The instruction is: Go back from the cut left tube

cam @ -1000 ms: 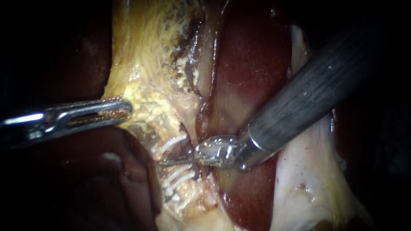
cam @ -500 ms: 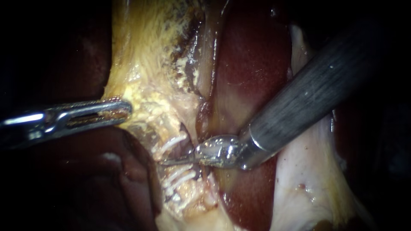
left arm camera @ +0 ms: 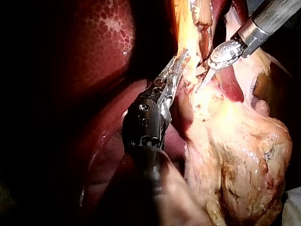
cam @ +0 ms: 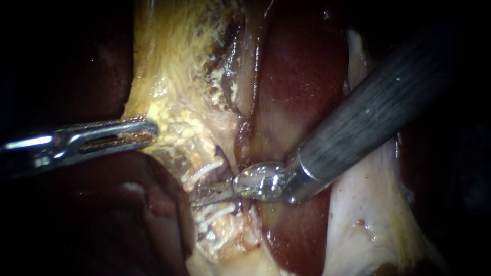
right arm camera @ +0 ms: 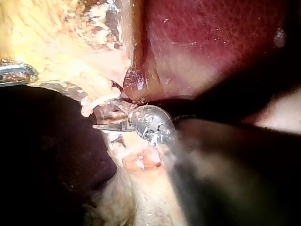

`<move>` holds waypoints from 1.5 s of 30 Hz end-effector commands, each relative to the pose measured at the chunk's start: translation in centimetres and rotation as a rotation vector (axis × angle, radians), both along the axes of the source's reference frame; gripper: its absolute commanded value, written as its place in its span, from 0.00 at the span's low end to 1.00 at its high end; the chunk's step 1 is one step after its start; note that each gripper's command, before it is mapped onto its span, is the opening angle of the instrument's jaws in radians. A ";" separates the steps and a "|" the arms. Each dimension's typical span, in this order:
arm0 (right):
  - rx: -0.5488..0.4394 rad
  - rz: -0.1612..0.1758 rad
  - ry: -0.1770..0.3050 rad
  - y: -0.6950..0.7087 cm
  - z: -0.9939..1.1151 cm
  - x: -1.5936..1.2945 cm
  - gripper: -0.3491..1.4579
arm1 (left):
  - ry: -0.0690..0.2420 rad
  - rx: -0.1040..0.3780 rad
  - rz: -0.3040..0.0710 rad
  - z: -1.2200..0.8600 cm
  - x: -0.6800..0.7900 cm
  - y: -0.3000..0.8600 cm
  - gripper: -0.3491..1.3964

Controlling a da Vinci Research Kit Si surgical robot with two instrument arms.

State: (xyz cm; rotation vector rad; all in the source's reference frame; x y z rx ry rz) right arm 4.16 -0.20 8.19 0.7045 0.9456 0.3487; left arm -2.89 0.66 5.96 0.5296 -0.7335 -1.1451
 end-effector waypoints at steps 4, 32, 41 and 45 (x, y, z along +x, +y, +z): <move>-0.012 0.004 0.006 0.02 -0.03 -0.02 0.71 | 0.000 0.000 0.000 0.00 0.00 0.00 0.00; -0.333 -0.063 0.143 0.33 -0.81 -0.98 0.98 | -0.002 0.000 0.004 0.07 0.05 0.04 0.00; -0.519 -0.040 0.187 0.77 -1.12 -1.42 0.98 | -0.002 0.000 0.003 0.07 0.04 0.04 0.00; -0.546 -0.037 0.176 0.82 -1.16 -1.48 0.98 | -0.002 0.000 0.003 0.07 0.03 0.04 0.00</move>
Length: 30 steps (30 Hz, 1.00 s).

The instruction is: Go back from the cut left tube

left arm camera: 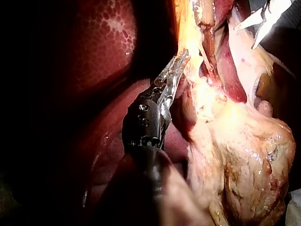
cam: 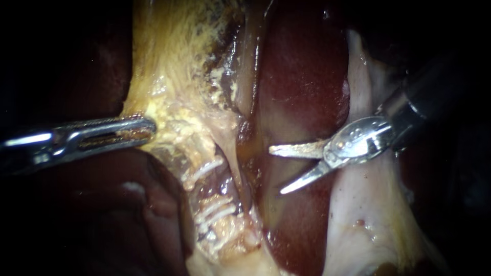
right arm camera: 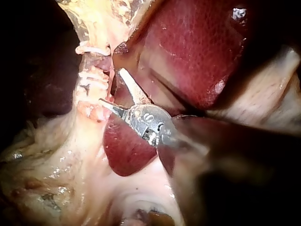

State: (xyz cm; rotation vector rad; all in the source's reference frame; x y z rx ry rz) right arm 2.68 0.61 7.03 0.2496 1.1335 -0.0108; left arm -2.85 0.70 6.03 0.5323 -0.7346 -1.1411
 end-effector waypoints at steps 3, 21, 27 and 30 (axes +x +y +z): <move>-0.005 -0.006 -0.003 0.01 0.00 -0.03 0.98 | -0.003 0.000 -0.002 0.02 -0.03 0.01 0.00; -0.008 -0.012 0.001 0.00 -0.01 -0.06 0.98 | -0.108 -0.007 -0.049 0.90 -0.82 0.11 0.00; -0.007 -0.013 0.002 0.01 -0.02 -0.08 0.98 | -0.120 -0.010 -0.057 0.87 -0.87 0.14 0.00; -0.007 -0.013 0.001 0.01 -0.02 -0.08 0.98 | -0.120 -0.010 -0.057 0.87 -0.86 0.14 0.00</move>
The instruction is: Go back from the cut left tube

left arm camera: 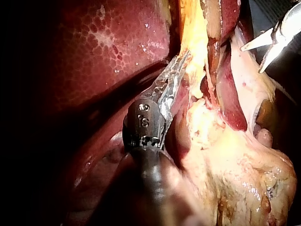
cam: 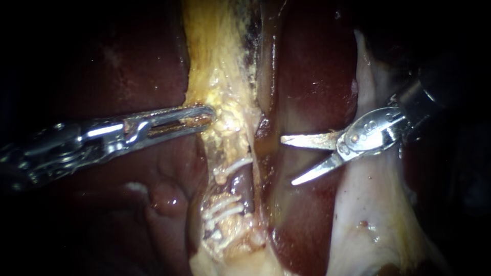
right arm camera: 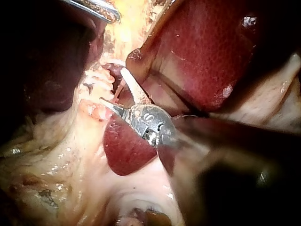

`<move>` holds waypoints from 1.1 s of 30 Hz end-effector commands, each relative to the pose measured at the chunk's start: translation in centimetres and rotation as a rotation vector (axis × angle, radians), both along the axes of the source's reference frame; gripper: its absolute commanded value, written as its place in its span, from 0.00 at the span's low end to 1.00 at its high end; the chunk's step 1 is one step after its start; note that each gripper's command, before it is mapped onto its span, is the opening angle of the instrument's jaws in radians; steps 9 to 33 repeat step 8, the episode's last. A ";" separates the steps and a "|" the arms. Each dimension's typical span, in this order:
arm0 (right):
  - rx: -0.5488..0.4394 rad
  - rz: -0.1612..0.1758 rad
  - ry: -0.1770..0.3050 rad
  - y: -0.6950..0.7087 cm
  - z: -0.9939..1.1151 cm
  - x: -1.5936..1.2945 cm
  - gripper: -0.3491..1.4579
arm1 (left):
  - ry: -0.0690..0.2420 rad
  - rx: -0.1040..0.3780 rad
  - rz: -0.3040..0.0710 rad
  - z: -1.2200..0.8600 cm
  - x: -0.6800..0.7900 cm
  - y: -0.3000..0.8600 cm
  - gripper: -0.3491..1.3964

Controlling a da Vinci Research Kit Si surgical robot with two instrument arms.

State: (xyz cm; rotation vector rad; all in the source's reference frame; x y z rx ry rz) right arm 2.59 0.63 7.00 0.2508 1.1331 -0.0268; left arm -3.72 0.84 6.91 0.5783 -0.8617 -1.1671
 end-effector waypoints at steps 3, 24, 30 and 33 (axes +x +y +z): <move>0.000 0.001 0.000 0.00 0.00 0.00 0.98 | -0.002 -0.001 0.001 -0.01 0.01 0.00 0.00; 0.000 0.001 0.000 0.00 0.00 0.00 0.98 | -0.002 -0.001 0.001 -0.01 0.01 0.00 0.00; 0.000 0.001 0.000 0.00 0.00 0.00 0.98 | -0.002 -0.001 0.001 -0.01 0.01 0.00 0.00; 0.000 0.001 0.000 0.00 0.00 0.00 0.98 | -0.002 -0.001 0.001 -0.01 0.01 0.00 0.00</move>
